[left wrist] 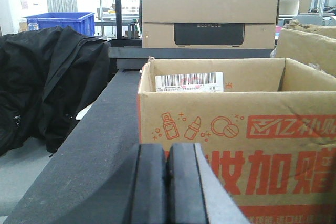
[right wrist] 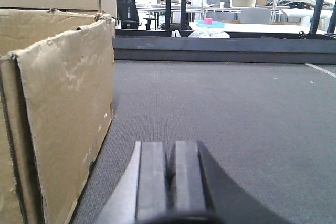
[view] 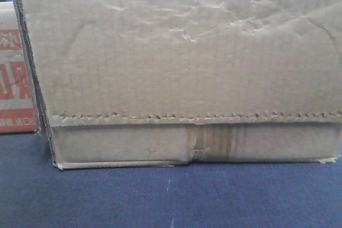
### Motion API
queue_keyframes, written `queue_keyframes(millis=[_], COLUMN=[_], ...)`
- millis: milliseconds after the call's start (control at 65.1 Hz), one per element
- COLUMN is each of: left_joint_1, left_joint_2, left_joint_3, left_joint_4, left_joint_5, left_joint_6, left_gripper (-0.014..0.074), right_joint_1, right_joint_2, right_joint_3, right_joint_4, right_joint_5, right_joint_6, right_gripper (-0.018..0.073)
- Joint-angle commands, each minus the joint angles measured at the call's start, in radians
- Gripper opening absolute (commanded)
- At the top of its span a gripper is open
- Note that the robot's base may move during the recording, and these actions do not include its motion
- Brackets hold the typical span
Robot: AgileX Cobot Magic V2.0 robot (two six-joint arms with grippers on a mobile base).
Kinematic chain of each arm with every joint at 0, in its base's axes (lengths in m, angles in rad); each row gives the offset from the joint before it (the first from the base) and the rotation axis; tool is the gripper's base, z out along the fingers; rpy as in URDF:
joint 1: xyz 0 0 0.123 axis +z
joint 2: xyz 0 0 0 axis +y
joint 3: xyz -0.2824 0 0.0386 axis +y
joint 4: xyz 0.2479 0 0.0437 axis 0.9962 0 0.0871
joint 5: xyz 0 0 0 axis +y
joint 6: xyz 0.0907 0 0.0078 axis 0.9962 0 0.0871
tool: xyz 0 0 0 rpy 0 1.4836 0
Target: Stack two boxes on right shelf middle
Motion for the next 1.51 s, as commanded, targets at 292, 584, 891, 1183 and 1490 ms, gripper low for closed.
queue_keyframes(millis=[292, 584, 891, 1183, 1490], left_joint_1=[-0.004, -0.004, -0.004, -0.004, -0.007], left_joint_2=[-0.003, -0.003, -0.003, -0.003, 0.209], left_joint_3=[-0.003, -0.003, -0.003, -0.134, -0.68], left_joint_4=[0.006, 0.006, 0.0, 0.0, 0.0], left_joint_5=[-0.018, -0.018, -0.112, -0.182, 0.246], left_joint_6=[0.001, 0.001, -0.001, -0.003, -0.003], left_gripper=[-0.0111, -0.0111, -0.0111, -0.0111, -0.0077], right_joint_1=[-0.004, -0.004, -0.003, -0.003, -0.002], right_joint_2=[-0.003, -0.003, -0.003, -0.003, 0.154], right_joint_3=[0.0, 0.0, 0.0, -0.091, -0.588], right_joint_4=[-0.001, -0.001, -0.001, 0.004, 0.004], right_joint_5=[-0.018, -0.018, -0.033, -0.113, 0.222], right_joint_6=[0.0, 0.0, 0.0, 0.0, 0.0], right_gripper=[-0.0155, -0.0155, -0.0155, -0.0155, -0.0155])
